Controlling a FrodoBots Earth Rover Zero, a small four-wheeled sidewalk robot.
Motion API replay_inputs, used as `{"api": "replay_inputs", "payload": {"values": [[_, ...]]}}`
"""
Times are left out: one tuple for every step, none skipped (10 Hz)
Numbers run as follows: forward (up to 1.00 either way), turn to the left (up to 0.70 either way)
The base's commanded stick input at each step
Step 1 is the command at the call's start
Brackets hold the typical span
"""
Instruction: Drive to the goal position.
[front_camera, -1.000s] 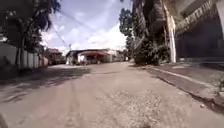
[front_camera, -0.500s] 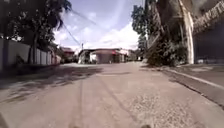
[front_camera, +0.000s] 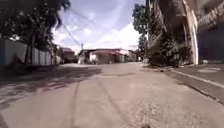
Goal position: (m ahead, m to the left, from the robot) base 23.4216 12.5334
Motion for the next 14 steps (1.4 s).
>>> {"api": "replay_inputs", "payload": {"values": [[0.70, 0.00], [0.70, 0.00], [0.70, 0.00], [0.70, 0.00], [0.70, 0.00], [0.70, 0.00], [0.70, 0.00], [0.70, 0.00], [0.70, 0.00], [0.70, 0.00], [0.70, 0.00], [0.70, 0.00], [0.70, 0.00], [0.70, 0.00]]}}
